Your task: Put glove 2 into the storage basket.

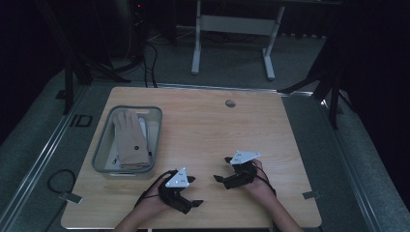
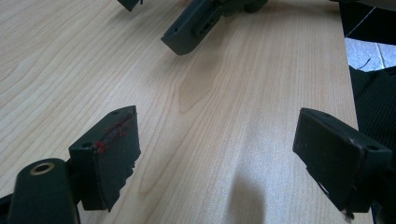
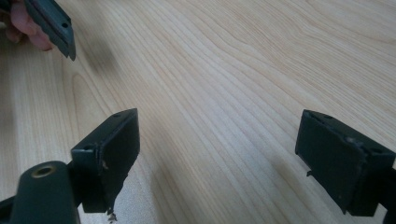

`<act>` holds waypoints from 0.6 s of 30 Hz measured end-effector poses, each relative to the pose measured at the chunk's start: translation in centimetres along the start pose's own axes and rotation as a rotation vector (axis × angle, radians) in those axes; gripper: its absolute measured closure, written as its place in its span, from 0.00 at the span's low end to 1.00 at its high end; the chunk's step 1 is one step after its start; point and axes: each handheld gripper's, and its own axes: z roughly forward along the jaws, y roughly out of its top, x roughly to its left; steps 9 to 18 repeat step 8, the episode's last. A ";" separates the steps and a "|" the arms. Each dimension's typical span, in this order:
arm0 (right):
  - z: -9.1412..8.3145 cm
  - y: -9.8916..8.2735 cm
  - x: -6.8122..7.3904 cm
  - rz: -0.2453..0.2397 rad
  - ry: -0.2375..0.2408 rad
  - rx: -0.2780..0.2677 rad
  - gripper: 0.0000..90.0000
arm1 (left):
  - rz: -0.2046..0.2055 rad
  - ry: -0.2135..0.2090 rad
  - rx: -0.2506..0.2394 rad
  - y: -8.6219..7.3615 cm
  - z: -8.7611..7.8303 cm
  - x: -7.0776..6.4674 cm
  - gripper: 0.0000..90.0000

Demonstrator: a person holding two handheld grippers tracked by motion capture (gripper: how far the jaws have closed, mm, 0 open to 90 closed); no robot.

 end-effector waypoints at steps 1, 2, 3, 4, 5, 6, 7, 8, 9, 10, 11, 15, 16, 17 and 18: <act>0.0 0.0 0.0 -0.003 -0.006 -0.003 0.15 | 0.000 0.000 -0.003 0.0 0.0 0.0 0.16; 0.0 -0.1 0.0 -0.004 -0.006 -0.002 0.15 | 0.001 -0.001 -0.006 0.0 0.0 0.0 0.16; 0.0 -0.1 0.0 -0.005 -0.007 -0.002 0.15 | 0.000 -0.002 -0.007 0.0 0.0 0.0 0.16; 0.0 -0.1 0.0 -0.005 -0.007 -0.002 0.15 | 0.000 -0.002 -0.007 0.0 0.0 0.0 0.16; 0.0 -0.1 -0.1 -0.004 -0.010 -0.009 0.15 | 0.002 -0.003 -0.002 0.0 0.0 -0.1 0.16; 0.0 -0.1 0.0 -0.006 -0.012 -0.010 0.15 | 0.004 -0.003 0.000 -0.1 0.0 -0.1 0.16; 0.0 0.0 0.0 -0.012 -0.013 -0.011 0.15 | 0.003 -0.003 -0.001 -0.1 0.0 -0.1 0.16; 0.0 0.0 0.0 -0.012 -0.013 -0.011 0.15 | 0.003 -0.003 -0.001 -0.1 0.0 -0.1 0.16; 0.0 0.0 0.0 -0.012 -0.013 -0.011 0.15 | 0.003 -0.003 -0.001 -0.1 0.0 -0.1 0.16; 0.0 0.0 0.0 -0.012 -0.013 -0.011 0.15 | 0.003 -0.003 -0.001 -0.1 0.0 -0.1 0.16; 0.0 0.0 0.0 -0.012 -0.013 -0.011 0.15 | 0.003 -0.003 -0.001 -0.1 0.0 -0.1 0.16; 0.0 0.0 0.0 -0.012 -0.013 -0.011 0.15 | 0.003 -0.003 -0.001 -0.1 0.0 -0.1 0.16; 0.0 0.0 0.0 -0.012 -0.013 -0.011 0.15 | 0.003 -0.003 -0.001 -0.1 0.0 -0.1 0.16; 0.0 0.0 0.0 -0.012 -0.013 -0.011 0.15 | 0.003 -0.003 -0.001 -0.1 0.0 -0.1 0.16; 0.0 0.0 0.0 -0.012 -0.013 -0.011 0.15 | 0.003 -0.003 -0.001 -0.1 0.0 -0.1 0.16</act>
